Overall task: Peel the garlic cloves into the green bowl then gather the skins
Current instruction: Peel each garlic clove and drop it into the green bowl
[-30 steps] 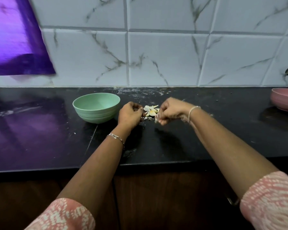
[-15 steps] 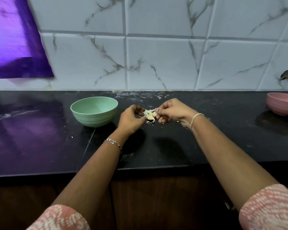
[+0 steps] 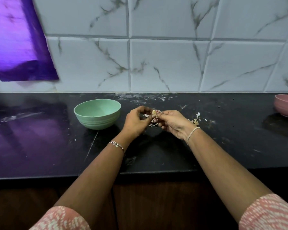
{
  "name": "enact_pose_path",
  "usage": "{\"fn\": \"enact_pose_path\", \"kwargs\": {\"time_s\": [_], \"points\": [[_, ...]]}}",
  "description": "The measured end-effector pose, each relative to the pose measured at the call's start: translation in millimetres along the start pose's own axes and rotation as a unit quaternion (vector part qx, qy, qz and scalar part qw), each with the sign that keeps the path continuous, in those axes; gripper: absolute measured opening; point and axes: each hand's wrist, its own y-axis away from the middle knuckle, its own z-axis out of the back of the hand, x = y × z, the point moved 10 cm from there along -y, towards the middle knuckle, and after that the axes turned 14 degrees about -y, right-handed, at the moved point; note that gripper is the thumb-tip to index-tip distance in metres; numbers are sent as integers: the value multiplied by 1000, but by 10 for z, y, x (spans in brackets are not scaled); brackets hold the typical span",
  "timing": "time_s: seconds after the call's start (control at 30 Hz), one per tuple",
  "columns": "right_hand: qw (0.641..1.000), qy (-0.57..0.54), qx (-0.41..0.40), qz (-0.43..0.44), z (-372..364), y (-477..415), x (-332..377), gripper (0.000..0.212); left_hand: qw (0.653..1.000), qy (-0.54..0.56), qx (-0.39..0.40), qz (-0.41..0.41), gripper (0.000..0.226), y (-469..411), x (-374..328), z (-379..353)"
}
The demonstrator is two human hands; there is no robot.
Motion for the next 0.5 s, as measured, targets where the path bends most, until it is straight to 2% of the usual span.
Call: {"fn": "enact_pose_path", "kwargs": {"time_s": [0.1,0.23,0.3,0.37,0.5], "points": [[999,2,-31,30,80,2,15,13,997,67,18,45,8,11,81,-35],[985,71,-69,139,194,1,230,15,981,162,38,103,10,42,150,-79],[982,91,-56,157,173,2,267,10,978,173,39,113,11,39,169,-85],[980,100,-46,167,144,6,284,16,978,169,34,118,11,25,186,-79],[976,97,-38,193,115,4,302,17,985,133,23,110,8,-4,204,-78]]}}
